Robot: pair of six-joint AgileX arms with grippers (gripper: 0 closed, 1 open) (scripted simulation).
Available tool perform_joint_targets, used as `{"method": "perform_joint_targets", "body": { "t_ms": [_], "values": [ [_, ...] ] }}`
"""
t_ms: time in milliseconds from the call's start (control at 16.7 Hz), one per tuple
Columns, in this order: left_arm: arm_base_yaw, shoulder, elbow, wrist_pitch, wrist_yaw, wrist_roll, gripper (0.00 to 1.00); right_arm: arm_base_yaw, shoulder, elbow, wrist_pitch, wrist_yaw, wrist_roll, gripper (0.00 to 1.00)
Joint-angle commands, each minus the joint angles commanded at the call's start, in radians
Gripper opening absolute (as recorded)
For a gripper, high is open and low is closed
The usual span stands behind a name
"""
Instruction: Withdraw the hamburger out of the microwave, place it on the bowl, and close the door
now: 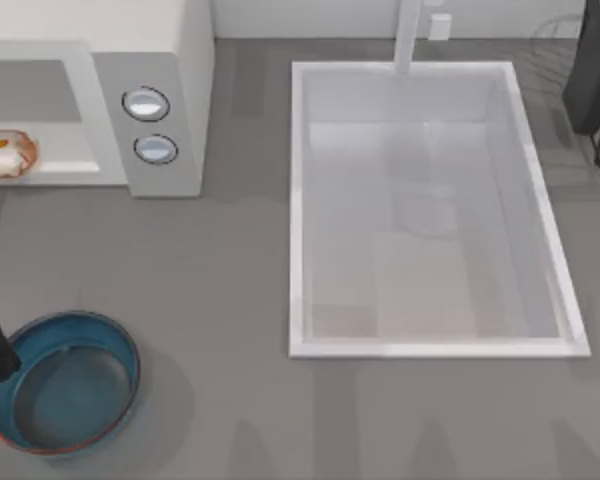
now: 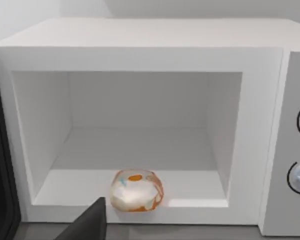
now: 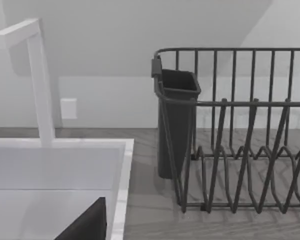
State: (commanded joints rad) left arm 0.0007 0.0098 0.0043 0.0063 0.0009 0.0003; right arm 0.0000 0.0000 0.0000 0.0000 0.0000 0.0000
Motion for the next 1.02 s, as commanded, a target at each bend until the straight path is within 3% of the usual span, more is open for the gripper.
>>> {"method": "perform_joint_targets", "body": {
  "t_ms": [420,1020],
  "values": [
    [0.023,0.360,0.142,0.209,0.029,0.011,1.00,0.000,0.000,0.000,0.000,0.000,0.000,1.00],
    [0.083,1.462,0.517,0.763,0.104,0.041,1.00,0.000,0.000,0.000,0.000,0.000,0.000,1.00]
  ]
}}
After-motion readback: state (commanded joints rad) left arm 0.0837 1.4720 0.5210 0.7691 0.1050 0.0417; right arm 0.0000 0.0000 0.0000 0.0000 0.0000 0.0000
